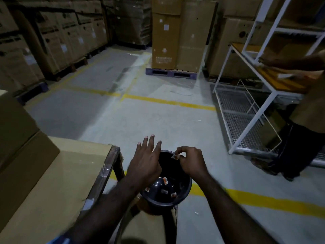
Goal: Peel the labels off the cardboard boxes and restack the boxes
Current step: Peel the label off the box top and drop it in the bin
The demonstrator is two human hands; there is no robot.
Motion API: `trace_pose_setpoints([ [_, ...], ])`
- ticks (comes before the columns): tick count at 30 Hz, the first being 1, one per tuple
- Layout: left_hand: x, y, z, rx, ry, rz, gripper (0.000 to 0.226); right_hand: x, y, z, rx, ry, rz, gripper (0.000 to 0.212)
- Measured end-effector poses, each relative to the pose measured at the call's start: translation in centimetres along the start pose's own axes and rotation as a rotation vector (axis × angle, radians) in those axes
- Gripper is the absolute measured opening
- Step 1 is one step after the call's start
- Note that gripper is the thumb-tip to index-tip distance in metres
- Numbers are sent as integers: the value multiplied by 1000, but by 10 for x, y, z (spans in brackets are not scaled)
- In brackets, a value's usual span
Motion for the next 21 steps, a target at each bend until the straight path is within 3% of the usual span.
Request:
trace_pose_setpoints([
  [12, 40, -12, 38, -17, -121, -99, 72, 34, 44, 41, -13, -172, 91, 2],
  [19, 50, -13, 49, -16, -119, -119, 72, 43, 52, 51, -32, -280, 71, 31],
  [21, 52, -13, 50, -12, -117, -117, 72, 44, 55, 54, -55, -269, 48, 30],
])
Point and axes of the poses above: each hand's wrist, its own x-axis towards the middle knuckle, its own z-axis out of the palm, y = z × x, the point moved 1 cm from there along x, towards the middle knuckle, and after that the axes turned 8 degrees about x, right-handed, at the moved point
